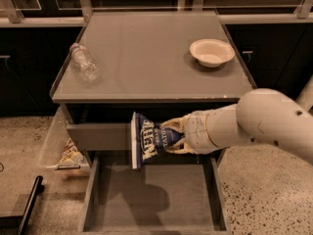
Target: Pick blue chip bag from middle drawer and place on counter
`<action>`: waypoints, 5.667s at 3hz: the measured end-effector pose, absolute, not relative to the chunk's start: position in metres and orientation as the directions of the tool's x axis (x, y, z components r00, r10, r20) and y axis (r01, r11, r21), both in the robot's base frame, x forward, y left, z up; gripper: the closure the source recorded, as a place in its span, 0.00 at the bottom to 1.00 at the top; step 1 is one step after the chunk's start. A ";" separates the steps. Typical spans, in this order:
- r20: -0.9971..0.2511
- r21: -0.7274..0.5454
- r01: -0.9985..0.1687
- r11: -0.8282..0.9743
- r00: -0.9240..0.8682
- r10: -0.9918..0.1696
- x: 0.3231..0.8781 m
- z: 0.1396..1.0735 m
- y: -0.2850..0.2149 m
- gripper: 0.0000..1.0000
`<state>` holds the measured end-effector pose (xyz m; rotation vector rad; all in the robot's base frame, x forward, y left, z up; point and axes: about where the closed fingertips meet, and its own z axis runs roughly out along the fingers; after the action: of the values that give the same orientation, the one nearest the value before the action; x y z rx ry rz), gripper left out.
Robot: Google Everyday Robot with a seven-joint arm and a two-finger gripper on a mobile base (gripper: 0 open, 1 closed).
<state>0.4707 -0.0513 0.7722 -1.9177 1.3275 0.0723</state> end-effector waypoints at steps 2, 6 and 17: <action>-0.380 -0.608 -0.767 -0.206 0.509 -0.772 0.472 0.834 -0.035 1.00; -0.359 -0.757 -0.613 -0.226 0.679 -0.640 0.602 0.981 0.002 1.00; -0.572 -0.583 -0.812 -0.029 0.436 -0.695 0.706 0.875 -0.055 0.00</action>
Offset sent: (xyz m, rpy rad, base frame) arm 0.0039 0.0104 0.0426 -0.0420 -0.0424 0.0221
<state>0.7062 -0.0545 0.8748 -1.7624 1.3004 0.1576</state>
